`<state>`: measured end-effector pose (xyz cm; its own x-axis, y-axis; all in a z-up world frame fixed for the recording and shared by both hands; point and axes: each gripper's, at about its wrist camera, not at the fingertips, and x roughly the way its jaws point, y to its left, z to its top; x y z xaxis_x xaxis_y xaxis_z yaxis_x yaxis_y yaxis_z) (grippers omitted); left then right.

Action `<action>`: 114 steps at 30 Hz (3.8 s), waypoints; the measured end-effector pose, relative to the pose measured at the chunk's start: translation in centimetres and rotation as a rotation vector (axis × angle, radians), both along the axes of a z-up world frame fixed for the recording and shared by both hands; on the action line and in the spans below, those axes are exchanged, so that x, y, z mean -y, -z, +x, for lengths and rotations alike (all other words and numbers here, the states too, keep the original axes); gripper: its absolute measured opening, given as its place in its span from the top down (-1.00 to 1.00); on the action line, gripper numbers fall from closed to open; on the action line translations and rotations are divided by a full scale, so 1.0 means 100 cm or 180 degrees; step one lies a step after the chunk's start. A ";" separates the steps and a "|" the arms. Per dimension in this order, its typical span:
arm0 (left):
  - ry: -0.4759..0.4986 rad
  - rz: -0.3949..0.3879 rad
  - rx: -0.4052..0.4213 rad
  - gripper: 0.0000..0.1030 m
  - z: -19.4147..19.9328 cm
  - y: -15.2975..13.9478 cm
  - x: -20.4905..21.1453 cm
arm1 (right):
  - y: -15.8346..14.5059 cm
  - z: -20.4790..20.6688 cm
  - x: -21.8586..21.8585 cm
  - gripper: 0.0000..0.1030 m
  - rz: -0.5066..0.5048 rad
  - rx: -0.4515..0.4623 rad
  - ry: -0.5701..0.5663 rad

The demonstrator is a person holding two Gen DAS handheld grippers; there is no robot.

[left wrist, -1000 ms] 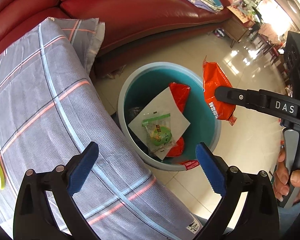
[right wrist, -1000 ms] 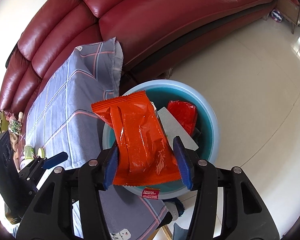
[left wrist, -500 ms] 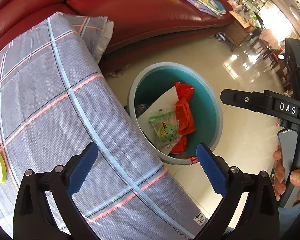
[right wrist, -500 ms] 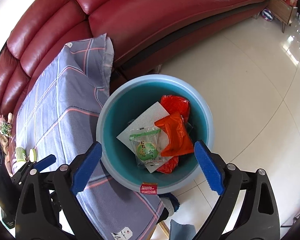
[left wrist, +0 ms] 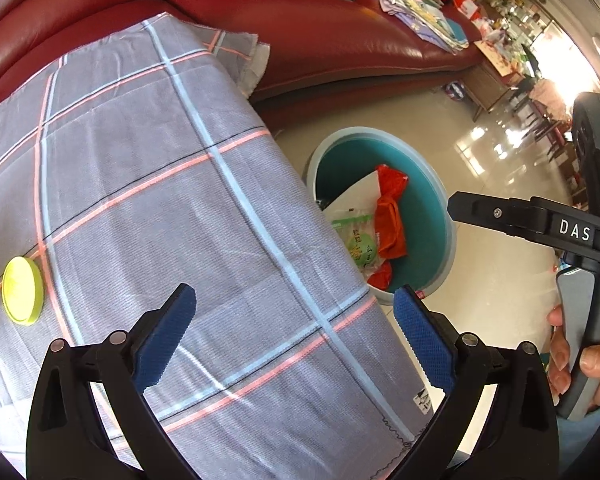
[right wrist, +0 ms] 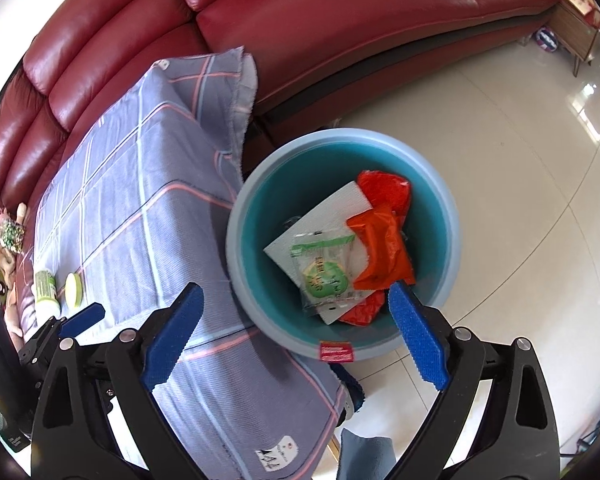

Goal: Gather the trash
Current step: 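Move both tools back from the bin toward the table, then grasp the yellow-green lid with the right tool while the left tool grasps the white tub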

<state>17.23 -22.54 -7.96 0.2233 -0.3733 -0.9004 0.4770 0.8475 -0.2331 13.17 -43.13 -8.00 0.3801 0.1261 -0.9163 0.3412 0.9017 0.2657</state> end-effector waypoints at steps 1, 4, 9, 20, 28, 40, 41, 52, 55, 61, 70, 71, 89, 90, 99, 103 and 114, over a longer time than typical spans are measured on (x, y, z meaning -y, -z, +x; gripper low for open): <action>-0.0035 0.0005 0.0006 -0.92 0.001 -0.001 -0.008 | -0.001 0.001 -0.007 -0.74 0.0000 0.0009 -0.0040; -0.0179 0.0023 0.0029 -0.92 -0.001 -0.004 -0.035 | -0.003 0.007 -0.030 -0.74 0.0004 0.0027 -0.0164; -0.0465 0.0032 0.0051 -0.92 -0.003 -0.009 -0.089 | -0.008 0.018 -0.075 -0.74 0.0026 0.0055 -0.0412; -0.1008 -0.0018 0.0094 -0.92 -0.008 -0.018 -0.195 | -0.018 0.035 -0.166 -0.74 -0.0065 0.0055 -0.0864; -0.1251 -0.0132 0.0118 -0.92 -0.012 -0.022 -0.252 | -0.018 0.044 -0.219 -0.74 -0.0200 0.0024 -0.1094; -0.1824 -0.0208 0.0060 -0.92 -0.006 -0.011 -0.350 | 0.017 0.075 -0.327 -0.74 -0.0554 0.0095 -0.1707; -0.1867 -0.0219 0.0038 -0.92 -0.004 -0.009 -0.357 | 0.021 0.078 -0.332 -0.74 -0.0601 0.0096 -0.1725; -0.1975 -0.0225 -0.0041 -0.92 0.017 0.002 -0.375 | 0.043 0.101 -0.361 -0.64 -0.0924 0.0137 -0.1830; -0.1949 -0.0216 -0.0040 -0.92 0.021 0.001 -0.373 | 0.048 0.102 -0.364 -0.53 -0.0958 0.0120 -0.1880; -0.1932 -0.0188 -0.0013 -0.92 0.025 -0.001 -0.368 | 0.050 0.100 -0.367 -0.24 -0.0947 0.0157 -0.1963; -0.1932 -0.0131 0.0023 -0.92 0.026 -0.007 -0.359 | 0.041 0.094 -0.359 0.00 -0.0679 0.0153 -0.1987; -0.1929 -0.0130 0.0026 -0.92 0.026 -0.009 -0.358 | 0.038 0.094 -0.356 0.00 -0.0652 0.0162 -0.1973; -0.1682 0.0077 0.0125 -0.92 0.043 -0.022 -0.302 | 0.006 0.081 -0.295 0.00 -0.0302 0.0323 -0.1699; -0.1662 0.0104 0.0129 -0.92 0.047 -0.023 -0.298 | 0.005 0.081 -0.291 0.00 -0.0285 0.0332 -0.1683; -0.1594 0.0374 0.0117 -0.92 0.078 -0.009 -0.266 | 0.008 0.078 -0.257 -0.01 -0.0158 0.0323 -0.1537; -0.1643 0.0479 0.0110 -0.92 0.086 0.001 -0.261 | 0.011 0.079 -0.244 -0.01 -0.0098 0.0310 -0.1476; -0.1623 0.0597 0.0145 -0.34 0.095 0.012 -0.254 | 0.017 0.084 -0.232 -0.01 0.0037 0.0298 -0.1426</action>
